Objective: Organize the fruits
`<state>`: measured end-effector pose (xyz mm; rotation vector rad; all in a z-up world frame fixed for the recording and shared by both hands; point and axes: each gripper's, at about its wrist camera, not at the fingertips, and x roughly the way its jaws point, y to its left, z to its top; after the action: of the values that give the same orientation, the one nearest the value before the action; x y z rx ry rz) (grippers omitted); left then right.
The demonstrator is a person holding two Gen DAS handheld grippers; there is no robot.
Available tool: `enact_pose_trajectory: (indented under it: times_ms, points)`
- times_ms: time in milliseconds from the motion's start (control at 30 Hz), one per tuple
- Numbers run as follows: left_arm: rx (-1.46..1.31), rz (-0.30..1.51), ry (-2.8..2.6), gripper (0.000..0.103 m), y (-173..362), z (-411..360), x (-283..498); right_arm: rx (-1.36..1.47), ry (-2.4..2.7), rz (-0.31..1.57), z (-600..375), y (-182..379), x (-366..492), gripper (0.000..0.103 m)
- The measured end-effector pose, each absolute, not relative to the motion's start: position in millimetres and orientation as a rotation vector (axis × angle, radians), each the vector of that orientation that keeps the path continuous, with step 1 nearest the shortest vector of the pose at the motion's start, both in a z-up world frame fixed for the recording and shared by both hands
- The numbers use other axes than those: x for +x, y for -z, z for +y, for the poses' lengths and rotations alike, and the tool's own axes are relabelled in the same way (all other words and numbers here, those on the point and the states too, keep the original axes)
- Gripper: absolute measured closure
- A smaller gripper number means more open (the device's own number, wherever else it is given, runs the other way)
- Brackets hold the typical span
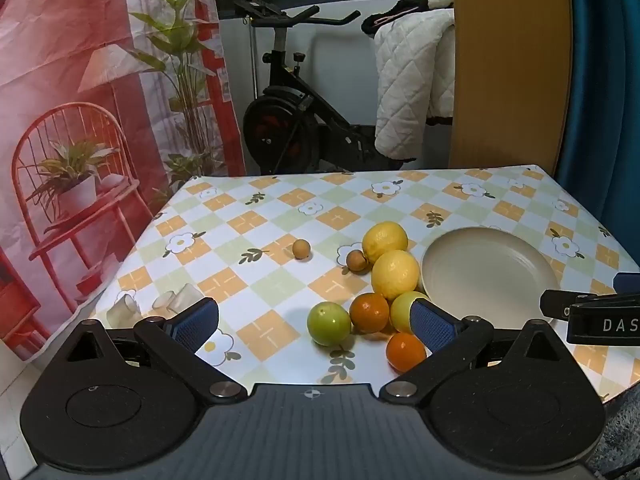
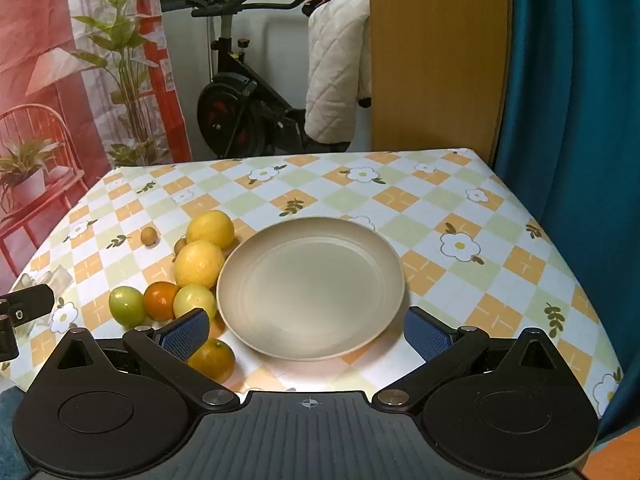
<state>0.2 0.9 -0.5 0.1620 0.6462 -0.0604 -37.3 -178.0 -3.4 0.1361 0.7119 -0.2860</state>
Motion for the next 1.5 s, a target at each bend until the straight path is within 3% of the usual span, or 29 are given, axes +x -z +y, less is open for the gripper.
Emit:
enact_pose_trajectory:
  times_ms: [1500]
  points:
    - [0.136, 0.671, 0.043, 0.001, 5.7, 6.0, 8.8, 0.125, 0.284, 0.724, -174.7, 5.1, -32.2, 0.0]
